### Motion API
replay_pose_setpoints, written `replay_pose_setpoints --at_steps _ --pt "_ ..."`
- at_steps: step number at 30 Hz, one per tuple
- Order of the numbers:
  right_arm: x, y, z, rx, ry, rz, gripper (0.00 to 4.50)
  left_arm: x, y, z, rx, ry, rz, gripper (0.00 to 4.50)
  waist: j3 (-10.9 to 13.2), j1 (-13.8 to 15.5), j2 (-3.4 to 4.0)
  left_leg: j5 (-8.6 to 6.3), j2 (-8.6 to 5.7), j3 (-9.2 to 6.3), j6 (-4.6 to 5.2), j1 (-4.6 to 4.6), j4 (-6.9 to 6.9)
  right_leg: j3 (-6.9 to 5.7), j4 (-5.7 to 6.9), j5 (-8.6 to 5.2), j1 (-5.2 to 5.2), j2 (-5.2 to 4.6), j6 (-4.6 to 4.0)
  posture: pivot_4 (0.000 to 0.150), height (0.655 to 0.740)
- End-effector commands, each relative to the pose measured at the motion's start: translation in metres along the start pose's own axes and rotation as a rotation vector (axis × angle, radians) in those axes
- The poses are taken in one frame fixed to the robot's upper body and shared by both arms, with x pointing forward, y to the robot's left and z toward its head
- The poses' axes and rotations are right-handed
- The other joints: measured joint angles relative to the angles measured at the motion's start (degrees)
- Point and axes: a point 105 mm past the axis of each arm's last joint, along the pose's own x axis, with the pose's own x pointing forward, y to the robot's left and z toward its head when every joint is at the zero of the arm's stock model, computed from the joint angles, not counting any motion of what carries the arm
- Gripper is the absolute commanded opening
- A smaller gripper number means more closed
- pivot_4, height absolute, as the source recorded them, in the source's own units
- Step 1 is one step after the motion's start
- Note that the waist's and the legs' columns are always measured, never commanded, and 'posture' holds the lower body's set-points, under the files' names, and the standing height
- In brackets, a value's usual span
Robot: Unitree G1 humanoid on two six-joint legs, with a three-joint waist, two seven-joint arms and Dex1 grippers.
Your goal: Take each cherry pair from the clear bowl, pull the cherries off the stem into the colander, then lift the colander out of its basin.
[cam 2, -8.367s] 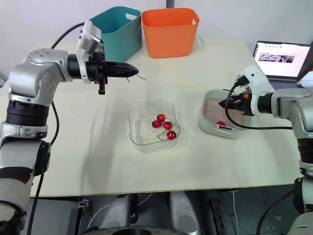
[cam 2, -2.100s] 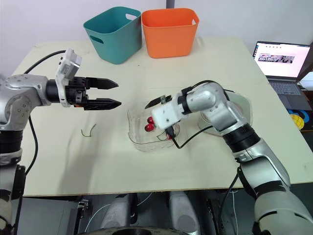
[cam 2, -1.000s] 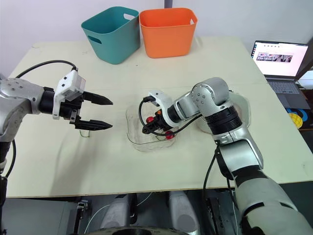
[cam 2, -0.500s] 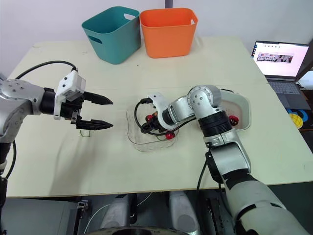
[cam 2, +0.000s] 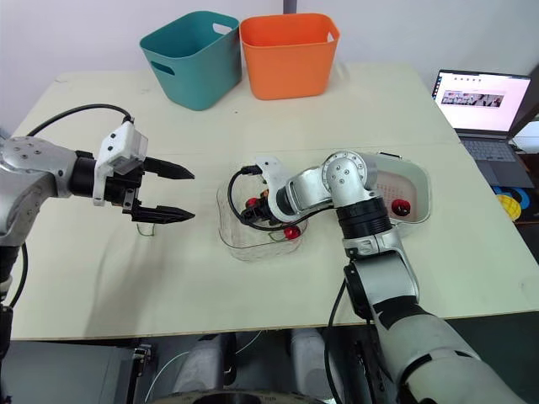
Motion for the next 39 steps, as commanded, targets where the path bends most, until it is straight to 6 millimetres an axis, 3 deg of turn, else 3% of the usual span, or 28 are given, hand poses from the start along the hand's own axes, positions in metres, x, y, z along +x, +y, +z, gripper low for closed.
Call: replay_pose_setpoints --at_steps 1,4,11,18,23,27,31,33,35,39 --pt "-0.001 0.004 0.003 -0.013 -0.021 -0.006 3.31 -0.004 0.002 0.008 0.036 -0.017 0.016 4.50 0.0 0.0 0.00 0.00 0.00 0.00 0.00 0.00 0.00 0.00 0.00 0.00 0.00 0.00 0.00 0.150 0.7400" --pt "0.000 0.002 0.004 -0.009 -0.025 -0.031 3.11 -0.003 0.002 0.008 0.035 -0.019 0.016 4.50 0.0 0.0 0.00 0.00 0.00 0.00 0.00 0.00 0.00 0.00 -0.01 -0.01 0.01 0.00 0.01 0.150 0.7400" --pt "-0.002 0.002 0.002 -0.057 -0.023 -0.047 1.14 -0.005 0.002 0.006 0.032 -0.014 0.018 4.50 0.0 0.1 0.00 0.00 0.00 0.00 0.00 0.00 0.00 0.00 -0.03 -0.07 0.02 -0.01 0.10 0.150 0.7400" --pt "-0.022 -0.003 0.009 -0.113 -0.070 -0.059 1.14 -0.009 0.003 0.009 0.038 -0.012 0.017 4.50 0.0 0.2 0.01 0.00 0.00 0.00 0.00 -0.02 0.00 0.00 -0.03 -0.10 0.00 -0.02 0.10 0.150 0.7400" --pt "-0.072 0.000 0.031 -0.289 -0.177 -0.076 1.14 -0.018 0.011 0.028 0.029 -0.091 0.024 4.50 0.0 0.2 0.03 0.00 -0.02 0.01 0.00 -0.11 0.03 0.00 -0.11 -0.21 -0.04 -0.04 0.03 0.150 0.7400" --pt "-0.116 0.018 0.050 -0.474 -0.268 -0.077 1.14 -0.023 0.018 0.040 0.021 -0.138 0.019 4.50 0.0 0.1 0.05 -0.01 0.01 0.03 0.01 -0.02 -0.06 0.01 -0.11 -0.21 -0.05 0.01 0.05 0.150 0.7400" --pt "-0.139 0.038 0.040 -0.613 -0.267 0.013 1.14 -0.025 0.023 0.050 0.022 -0.169 0.004 4.50 0.0 0.2 0.04 -0.01 0.04 0.01 0.02 -0.02 -0.09 -0.01 -0.09 -0.23 -0.08 0.05 0.03 0.150 0.7400" --pt "-0.158 0.060 0.037 -0.754 -0.342 0.106 1.14 -0.028 0.028 0.063 0.029 -0.221 -0.002 4.50 0.0 0.3 0.04 -0.01 0.02 0.03 0.02 -0.06 -0.06 0.00 -0.12 -0.23 -0.07 0.01 0.03 0.150 0.7400" --pt "-0.170 0.071 0.043 -0.951 -0.473 0.077 1.14 -0.032 0.033 0.080 0.028 -0.296 -0.003 4.50 0.0 0.5 0.04 -0.01 0.00 0.03 0.02 -0.12 0.02 0.00 -0.16 -0.24 -0.07 -0.01 0.03 0.150 0.7400" --pt "-0.177 0.064 0.046 -1.329 -0.616 -0.028 1.14 -0.040 0.032 0.117 0.034 -0.430 -0.086 4.50 0.0 0.3 -0.07 -0.02 -0.01 0.05 0.01 -0.11 0.04 -0.04 -0.41 -0.25 0.06 -0.03 0.07 0.150 0.7400"
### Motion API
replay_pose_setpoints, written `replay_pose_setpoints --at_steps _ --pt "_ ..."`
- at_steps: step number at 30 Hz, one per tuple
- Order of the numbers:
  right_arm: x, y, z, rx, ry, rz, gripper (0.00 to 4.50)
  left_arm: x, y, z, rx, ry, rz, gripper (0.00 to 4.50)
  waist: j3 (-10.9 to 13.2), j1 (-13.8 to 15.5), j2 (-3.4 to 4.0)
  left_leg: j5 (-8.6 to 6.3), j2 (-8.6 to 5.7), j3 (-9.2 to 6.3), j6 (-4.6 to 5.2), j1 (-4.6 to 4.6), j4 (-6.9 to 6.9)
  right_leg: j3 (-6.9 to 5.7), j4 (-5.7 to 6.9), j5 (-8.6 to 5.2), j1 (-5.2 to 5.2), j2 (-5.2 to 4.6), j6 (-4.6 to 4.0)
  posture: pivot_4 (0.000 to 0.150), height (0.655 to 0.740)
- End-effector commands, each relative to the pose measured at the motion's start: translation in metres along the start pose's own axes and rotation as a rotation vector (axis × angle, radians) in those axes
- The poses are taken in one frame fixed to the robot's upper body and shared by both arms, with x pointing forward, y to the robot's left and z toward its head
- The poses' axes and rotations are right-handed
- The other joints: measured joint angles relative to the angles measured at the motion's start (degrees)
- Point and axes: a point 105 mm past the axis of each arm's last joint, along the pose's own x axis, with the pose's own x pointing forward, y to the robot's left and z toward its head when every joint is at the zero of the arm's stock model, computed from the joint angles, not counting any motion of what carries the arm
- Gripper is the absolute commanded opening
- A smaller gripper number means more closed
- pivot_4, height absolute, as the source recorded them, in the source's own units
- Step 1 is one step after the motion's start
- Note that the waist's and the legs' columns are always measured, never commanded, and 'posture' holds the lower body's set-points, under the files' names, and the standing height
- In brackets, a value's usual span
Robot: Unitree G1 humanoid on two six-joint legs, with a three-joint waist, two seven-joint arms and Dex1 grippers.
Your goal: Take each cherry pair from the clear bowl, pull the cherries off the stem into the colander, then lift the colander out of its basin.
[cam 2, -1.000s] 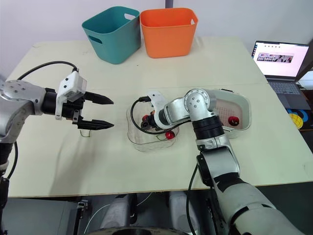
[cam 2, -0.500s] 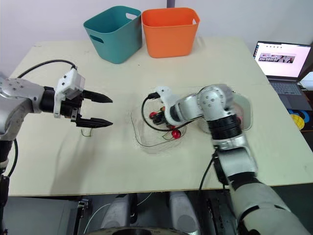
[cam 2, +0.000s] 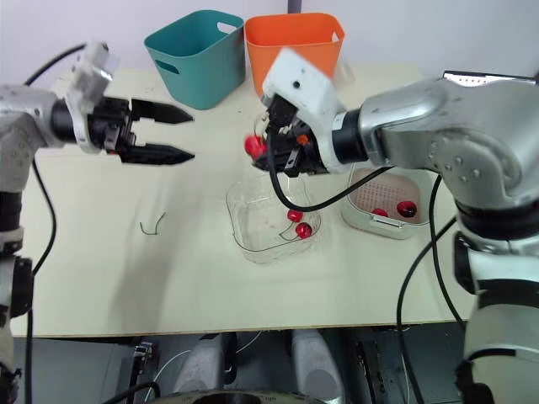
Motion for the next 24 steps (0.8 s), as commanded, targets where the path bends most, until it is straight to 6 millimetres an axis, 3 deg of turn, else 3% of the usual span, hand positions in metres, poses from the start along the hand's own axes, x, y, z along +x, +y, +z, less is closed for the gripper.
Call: replay_pose_setpoints --at_steps 1,3,5,11,16,24 --pt "-0.003 -0.009 -0.001 -0.334 -0.035 -0.052 1.14 -0.004 -0.007 0.037 0.027 -0.108 -0.070 4.50 0.0 -0.3 0.00 0.00 -0.01 0.06 0.00 0.01 -0.02 0.05 -0.03 0.01 0.01 -0.02 0.01 0.150 0.7400" --pt "-0.001 -0.018 -0.009 -0.535 -0.003 -0.080 1.14 0.001 -0.016 0.050 0.017 -0.137 -0.156 4.50 0.0 -0.4 0.02 0.00 -0.02 0.17 0.00 0.05 -0.01 0.15 -0.01 0.03 -0.01 -0.02 0.03 0.150 0.7400" --pt "0.000 -0.023 -0.015 -0.629 0.020 -0.080 1.14 0.007 -0.020 0.058 0.031 -0.138 -0.209 4.50 0.0 -0.4 0.03 0.00 -0.02 0.23 -0.01 0.05 -0.03 0.19 0.10 0.03 -0.12 -0.01 0.02 0.150 0.7400" --pt "0.006 -0.026 -0.021 -0.770 0.038 -0.066 1.14 0.030 -0.002 0.050 0.045 -0.089 -0.161 4.50 0.0 -0.2 0.03 0.01 -0.01 0.18 -0.01 0.15 -0.05 0.19 0.36 0.03 -0.13 0.03 0.01 0.150 0.7400" --pt "0.009 -0.024 -0.021 -0.798 0.029 -0.060 1.14 0.050 0.013 0.048 0.024 -0.092 -0.095 4.50 0.0 -0.2 0.03 0.01 -0.03 0.17 -0.02 0.09 0.01 0.19 0.35 0.05 -0.12 0.01 0.02 0.150 0.7400" --pt "0.012 -0.024 -0.016 -0.775 0.014 -0.063 1.14 0.076 0.013 0.037 -0.043 -0.075 -0.111 4.50 0.0 -0.3 0.03 0.01 -0.03 0.14 -0.02 0.11 0.00 0.19 0.39 0.17 -0.12 0.01 0.13 0.150 0.7400"
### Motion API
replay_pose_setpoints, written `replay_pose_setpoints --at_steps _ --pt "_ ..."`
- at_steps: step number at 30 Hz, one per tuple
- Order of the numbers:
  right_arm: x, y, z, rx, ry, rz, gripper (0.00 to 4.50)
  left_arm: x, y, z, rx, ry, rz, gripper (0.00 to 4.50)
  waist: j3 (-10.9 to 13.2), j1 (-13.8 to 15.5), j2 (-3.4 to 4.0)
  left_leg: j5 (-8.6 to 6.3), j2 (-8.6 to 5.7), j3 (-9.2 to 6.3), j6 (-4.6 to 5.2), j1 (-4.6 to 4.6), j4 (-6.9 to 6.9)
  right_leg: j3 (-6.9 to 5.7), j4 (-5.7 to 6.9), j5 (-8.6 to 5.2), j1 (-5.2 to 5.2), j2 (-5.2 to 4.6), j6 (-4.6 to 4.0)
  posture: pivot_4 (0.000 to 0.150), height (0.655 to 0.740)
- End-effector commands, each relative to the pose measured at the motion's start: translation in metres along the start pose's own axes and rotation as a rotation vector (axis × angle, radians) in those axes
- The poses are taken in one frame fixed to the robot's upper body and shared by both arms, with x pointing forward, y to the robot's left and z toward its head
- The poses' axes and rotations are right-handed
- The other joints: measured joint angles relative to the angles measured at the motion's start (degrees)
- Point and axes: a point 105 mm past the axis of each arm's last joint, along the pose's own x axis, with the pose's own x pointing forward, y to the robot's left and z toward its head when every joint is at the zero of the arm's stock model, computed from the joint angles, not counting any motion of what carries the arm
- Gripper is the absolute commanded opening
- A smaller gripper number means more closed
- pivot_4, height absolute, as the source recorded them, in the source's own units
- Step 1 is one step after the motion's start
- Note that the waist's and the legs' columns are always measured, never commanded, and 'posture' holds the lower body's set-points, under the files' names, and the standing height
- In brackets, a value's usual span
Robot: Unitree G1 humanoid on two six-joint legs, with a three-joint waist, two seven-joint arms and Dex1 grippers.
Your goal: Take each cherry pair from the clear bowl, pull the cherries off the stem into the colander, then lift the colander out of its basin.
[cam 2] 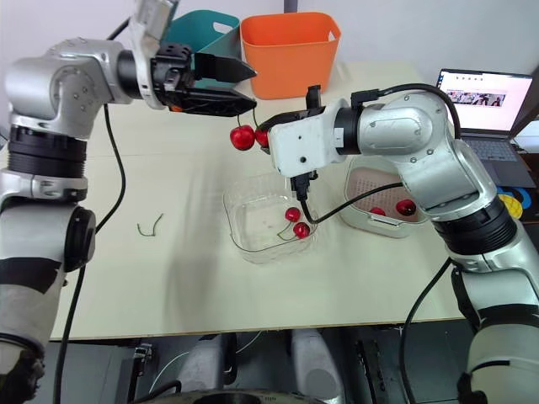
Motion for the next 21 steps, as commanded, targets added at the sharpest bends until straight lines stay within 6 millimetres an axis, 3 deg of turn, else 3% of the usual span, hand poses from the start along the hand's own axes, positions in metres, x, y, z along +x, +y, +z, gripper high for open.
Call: replay_pose_setpoints --at_steps 1,5,8,19,21 --pt "-0.0066 -0.0134 0.0064 -0.023 -0.004 -0.047 1.14 0.0030 -0.0041 0.0088 0.029 0.003 -0.013 4.50 0.0 0.0 0.00 0.00 0.00 0.00 0.00 0.01 0.00 0.00 0.00 0.00 0.01 0.00 0.00 0.150 0.7400" --pt "-0.0065 -0.0147 0.0067 -0.017 -0.003 -0.049 1.14 0.0049 -0.0041 0.0069 0.004 -0.004 -0.020 4.50 0.0 0.1 0.00 0.00 0.00 0.00 0.00 0.02 -0.01 0.00 0.01 0.01 0.01 0.00 -0.01 0.150 0.7400" --pt "-0.0064 -0.0152 0.0074 -0.016 -0.003 -0.050 1.13 0.0057 -0.0036 0.0074 -0.008 -0.016 -0.020 3.92 0.0 0.1 0.00 0.00 -0.01 0.00 0.00 0.01 0.00 0.00 0.01 0.02 0.01 -0.01 -0.02 0.150 0.7400" --pt "-0.0062 -0.0171 0.0085 -0.011 -0.002 -0.056 1.13 0.0080 -0.0067 0.0029 -0.038 -0.009 -0.040 0.12 0.0 0.0 0.00 0.00 -0.01 -0.01 -0.01 0.01 0.00 0.00 0.02 0.05 0.02 -0.01 -0.04 0.150 0.7400" --pt "-0.0062 -0.0170 0.0084 -0.014 0.000 -0.056 1.13 0.0078 -0.0064 0.0027 -0.040 -0.009 -0.038 0.06 0.0 0.0 0.00 0.00 -0.02 -0.01 0.00 0.01 0.00 0.00 0.02 0.05 0.02 -0.01 -0.04 0.150 0.7400"
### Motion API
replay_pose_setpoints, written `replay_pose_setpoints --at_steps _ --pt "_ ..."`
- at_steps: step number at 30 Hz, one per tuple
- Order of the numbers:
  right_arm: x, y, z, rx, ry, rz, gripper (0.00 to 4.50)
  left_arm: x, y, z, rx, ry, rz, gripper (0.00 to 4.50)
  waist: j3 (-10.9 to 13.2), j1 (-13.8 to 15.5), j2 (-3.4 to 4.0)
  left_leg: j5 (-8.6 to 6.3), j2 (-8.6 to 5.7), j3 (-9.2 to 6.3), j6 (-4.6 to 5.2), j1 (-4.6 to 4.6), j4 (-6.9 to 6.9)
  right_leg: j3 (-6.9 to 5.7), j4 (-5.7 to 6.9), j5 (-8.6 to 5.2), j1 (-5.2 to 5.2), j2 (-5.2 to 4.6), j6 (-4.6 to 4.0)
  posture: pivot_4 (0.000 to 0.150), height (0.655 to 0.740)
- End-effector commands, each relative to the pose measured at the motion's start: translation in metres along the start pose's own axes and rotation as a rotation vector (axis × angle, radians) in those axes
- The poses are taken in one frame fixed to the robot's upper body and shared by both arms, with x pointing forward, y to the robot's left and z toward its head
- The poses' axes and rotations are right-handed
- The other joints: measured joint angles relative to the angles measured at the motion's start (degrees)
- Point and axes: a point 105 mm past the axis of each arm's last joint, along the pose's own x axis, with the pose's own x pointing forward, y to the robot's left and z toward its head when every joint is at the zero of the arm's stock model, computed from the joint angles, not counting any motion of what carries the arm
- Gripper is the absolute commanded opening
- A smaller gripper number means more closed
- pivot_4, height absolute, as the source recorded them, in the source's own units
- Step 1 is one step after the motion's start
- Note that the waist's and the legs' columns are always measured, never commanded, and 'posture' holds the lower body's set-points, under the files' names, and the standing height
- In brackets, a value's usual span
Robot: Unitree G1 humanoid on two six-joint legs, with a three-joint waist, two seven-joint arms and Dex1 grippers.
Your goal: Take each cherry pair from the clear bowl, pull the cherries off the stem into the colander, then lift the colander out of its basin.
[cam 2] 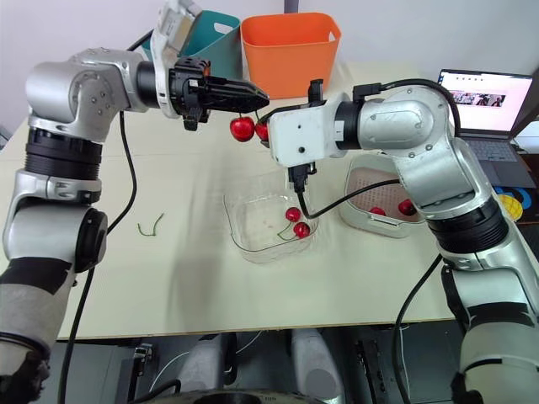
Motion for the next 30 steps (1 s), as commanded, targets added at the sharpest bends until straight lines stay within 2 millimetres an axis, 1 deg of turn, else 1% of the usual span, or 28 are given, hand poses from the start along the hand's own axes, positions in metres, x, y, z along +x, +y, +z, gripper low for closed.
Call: replay_pose_setpoints --at_steps 1,6,8,9,11,15,16,19,22,23,26,30 --pt "-0.008 -0.012 0.010 -0.055 -0.013 -0.041 1.13 -0.002 -0.003 0.010 0.036 -0.024 0.002 0.06 0.0 0.0 0.00 0.00 0.00 0.00 0.00 0.00 0.00 0.00 0.00 0.00 0.00 0.00 0.00 0.150 0.7400" --pt "-0.008 -0.011 0.011 -0.049 -0.014 -0.033 1.13 -0.001 -0.002 0.011 0.044 -0.048 0.010 0.06 0.0 0.0 0.00 0.00 0.00 0.00 0.00 0.00 0.00 0.00 0.00 0.01 0.01 0.00 -0.01 0.150 0.7400" --pt "-0.009 -0.011 0.009 -0.030 -0.014 -0.031 1.78 -0.004 -0.002 0.011 0.045 -0.055 0.011 0.00 0.0 0.0 0.00 0.00 0.00 0.00 0.00 0.00 0.00 0.00 0.00 0.02 0.00 0.00 -0.03 0.150 0.7400" --pt "-0.009 -0.010 0.009 -0.016 -0.013 -0.028 1.99 -0.006 -0.002 0.011 0.045 -0.060 0.010 0.00 0.0 0.0 0.00 0.00 0.00 -0.01 0.00 0.00 0.00 0.00 0.00 0.02 0.00 0.00 -0.03 0.150 0.7400" --pt "-0.013 -0.010 0.007 0.064 -0.022 -0.026 2.66 -0.011 0.000 0.013 0.041 -0.073 0.018 0.00 0.0 0.0 0.00 0.00 0.00 -0.01 0.00 0.01 0.00 0.00 0.01 0.03 0.00 0.00 -0.03 0.150 0.7400" --pt "-0.025 -0.015 0.007 0.360 -0.080 -0.040 4.02 -0.021 -0.001 0.016 0.049 -0.087 0.024 0.00 0.0 0.0 0.00 0.00 0.00 -0.02 0.00 0.01 0.00 0.00 0.02 0.04 0.01 0.00 -0.05 0.150 0.7400" --pt "-0.027 -0.016 0.005 0.485 -0.096 -0.043 4.39 -0.024 -0.002 0.018 0.049 -0.099 0.024 0.00 0.0 0.0 0.00 0.00 0.00 -0.03 0.00 0.00 0.00 -0.01 0.04 0.04 0.00 0.00 -0.06 0.150 0.7400" --pt "-0.033 -0.017 0.001 0.865 -0.151 -0.021 4.46 -0.031 -0.006 0.025 0.068 -0.137 0.004 0.00 0.0 0.0 0.00 0.00 0.00 -0.07 0.00 0.00 0.03 -0.03 0.05 0.04 0.04 -0.01 -0.07 0.150 0.7400" --pt "-0.033 -0.022 0.000 1.225 -0.233 0.007 4.46 -0.034 -0.013 0.026 0.091 -0.141 -0.030 0.00 0.0 -0.1 0.02 0.00 0.01 -0.07 0.00 0.03 0.05 -0.02 0.11 0.05 0.03 0.00 -0.08 0.150 0.7400" --pt "-0.032 -0.022 0.001 1.312 -0.261 0.027 4.46 -0.035 -0.015 0.026 0.094 -0.142 -0.038 0.00 0.0 0.0 0.02 0.00 0.01 -0.07 0.00 0.03 0.03 -0.02 0.12 0.06 0.03 0.00 -0.10 0.150 0.7400" --pt "-0.028 -0.021 0.000 1.471 -0.295 0.047 4.46 -0.034 -0.020 0.025 0.096 -0.137 -0.066 0.00 0.0 0.1 0.02 0.00 0.01 -0.11 0.00 0.04 0.01 -0.05 0.14 0.06 0.02 0.00 -0.10 0.150 0.7400" --pt "-0.021 -0.023 0.002 1.531 -0.342 0.052 4.46 -0.032 -0.021 0.025 0.096 -0.134 -0.072 0.00 0.0 0.1 0.02 0.00 0.00 -0.12 0.00 -0.02 0.02 -0.07 0.10 0.06 0.02 -0.02 -0.09 0.150 0.7400"
